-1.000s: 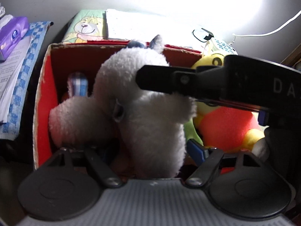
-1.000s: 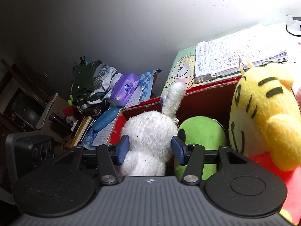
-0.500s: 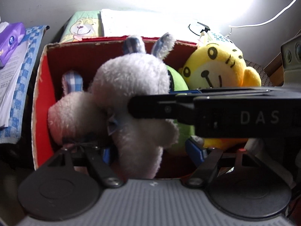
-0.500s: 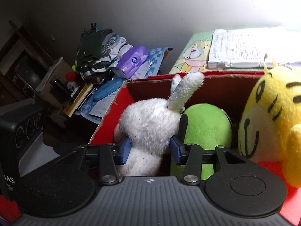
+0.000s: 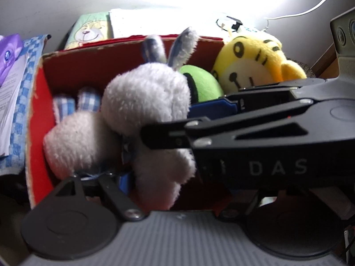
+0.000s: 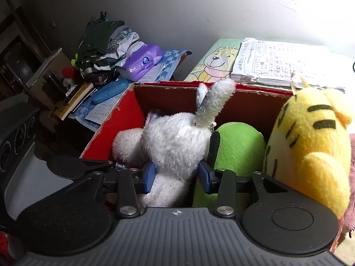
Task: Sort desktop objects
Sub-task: 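Push the white bear down into the box with the right tool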
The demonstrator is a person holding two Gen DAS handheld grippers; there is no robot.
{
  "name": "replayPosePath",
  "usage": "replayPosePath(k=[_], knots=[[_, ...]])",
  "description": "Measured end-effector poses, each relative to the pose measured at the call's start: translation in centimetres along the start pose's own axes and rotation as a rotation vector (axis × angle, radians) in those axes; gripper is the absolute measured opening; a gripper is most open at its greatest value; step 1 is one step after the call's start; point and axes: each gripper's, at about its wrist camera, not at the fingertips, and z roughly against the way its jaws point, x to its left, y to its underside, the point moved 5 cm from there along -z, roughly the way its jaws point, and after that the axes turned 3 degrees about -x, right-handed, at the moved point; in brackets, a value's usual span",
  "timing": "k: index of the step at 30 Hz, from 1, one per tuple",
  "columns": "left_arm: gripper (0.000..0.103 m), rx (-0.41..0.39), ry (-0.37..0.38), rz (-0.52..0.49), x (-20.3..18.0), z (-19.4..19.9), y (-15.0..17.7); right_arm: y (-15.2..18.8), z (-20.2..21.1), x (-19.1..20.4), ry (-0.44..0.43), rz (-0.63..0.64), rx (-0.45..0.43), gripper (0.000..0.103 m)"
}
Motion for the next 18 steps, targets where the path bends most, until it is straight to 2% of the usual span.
replayPosePath(k=[5,11,14,16,18], knots=[[0.079,0.003,0.012,0.010,-0.1,-0.1,-0.3,0.0,-0.9,-0.4,-0.009,-0.047,0.013,0.044],[0.084,0.010,0.018,0.007,-0.3,-0.3,-0.2,0.2,0.5,-0.6,-0.017,-0.071,-0.006,0.047],[0.085,0.016,0.016,0.012,-0.2,-0.6,-0.3,0.0,1.4,-0.8,-0.028,-0.110,-0.038,0.050],[0.085,0.016,0.010,0.006,-0.4,-0.7,-0.3,-0.3,2.0,-1.0,-0.045,-0.144,-0.081,0.055],[0.085,0.016,0.005,0.002,-0.5,-0.7,-0.2,-0.6,2.2,-1.4,-0.061,-0.186,-0.113,0.055]])
